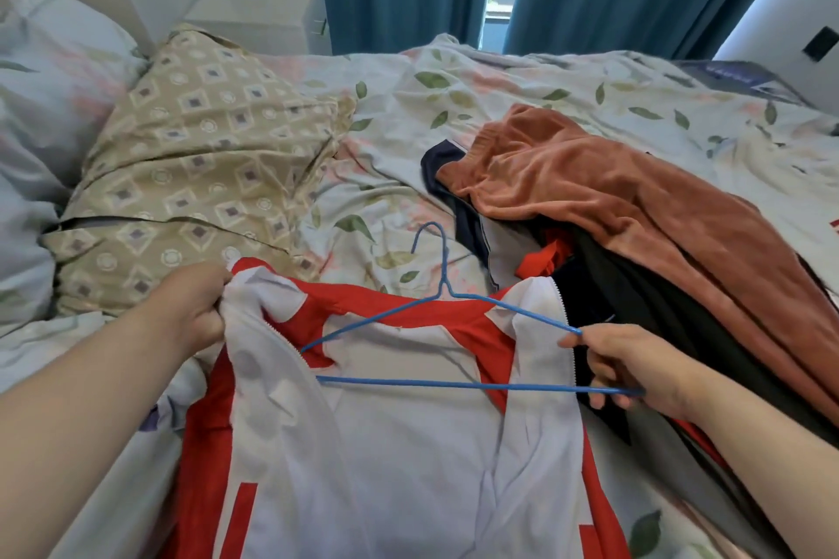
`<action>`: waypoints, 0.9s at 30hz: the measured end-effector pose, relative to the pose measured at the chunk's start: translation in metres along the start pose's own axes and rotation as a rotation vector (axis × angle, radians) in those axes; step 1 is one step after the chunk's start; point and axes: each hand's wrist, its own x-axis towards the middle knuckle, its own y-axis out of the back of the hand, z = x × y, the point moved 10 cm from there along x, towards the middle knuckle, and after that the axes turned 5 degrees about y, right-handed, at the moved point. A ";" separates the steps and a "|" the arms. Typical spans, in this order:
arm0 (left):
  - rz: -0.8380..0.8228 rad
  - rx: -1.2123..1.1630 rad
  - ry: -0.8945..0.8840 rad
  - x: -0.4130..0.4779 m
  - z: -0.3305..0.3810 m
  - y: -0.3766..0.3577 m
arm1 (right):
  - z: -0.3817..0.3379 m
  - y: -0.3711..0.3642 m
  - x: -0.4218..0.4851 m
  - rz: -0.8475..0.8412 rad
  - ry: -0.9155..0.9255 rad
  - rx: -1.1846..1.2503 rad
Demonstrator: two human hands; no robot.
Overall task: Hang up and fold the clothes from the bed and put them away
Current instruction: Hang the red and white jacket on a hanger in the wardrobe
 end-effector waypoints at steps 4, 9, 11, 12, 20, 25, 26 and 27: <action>-0.206 -0.133 0.047 -0.030 -0.009 -0.060 | 0.000 -0.073 0.013 -0.130 0.013 0.038; -0.220 0.093 -0.163 -0.041 -0.041 -0.101 | -0.019 -0.118 0.038 0.084 0.121 0.051; -0.180 0.403 -0.270 -0.035 -0.063 -0.100 | -0.029 -0.106 0.036 0.234 0.224 -0.232; -0.154 0.550 -0.321 -0.031 -0.072 -0.097 | -0.032 -0.097 0.031 0.310 0.277 -0.359; -0.228 1.154 -0.701 -0.025 -0.134 -0.100 | 0.019 -0.010 -0.018 0.770 0.243 -0.371; -0.152 1.094 -0.755 -0.010 -0.127 -0.095 | 0.009 -0.039 0.001 0.473 0.264 -0.228; -0.160 1.083 -0.765 -0.009 -0.124 -0.097 | 0.000 -0.042 0.000 0.471 0.306 -0.224; -0.168 1.076 -0.777 -0.008 -0.121 -0.098 | -0.009 -0.046 0.000 0.457 0.331 -0.217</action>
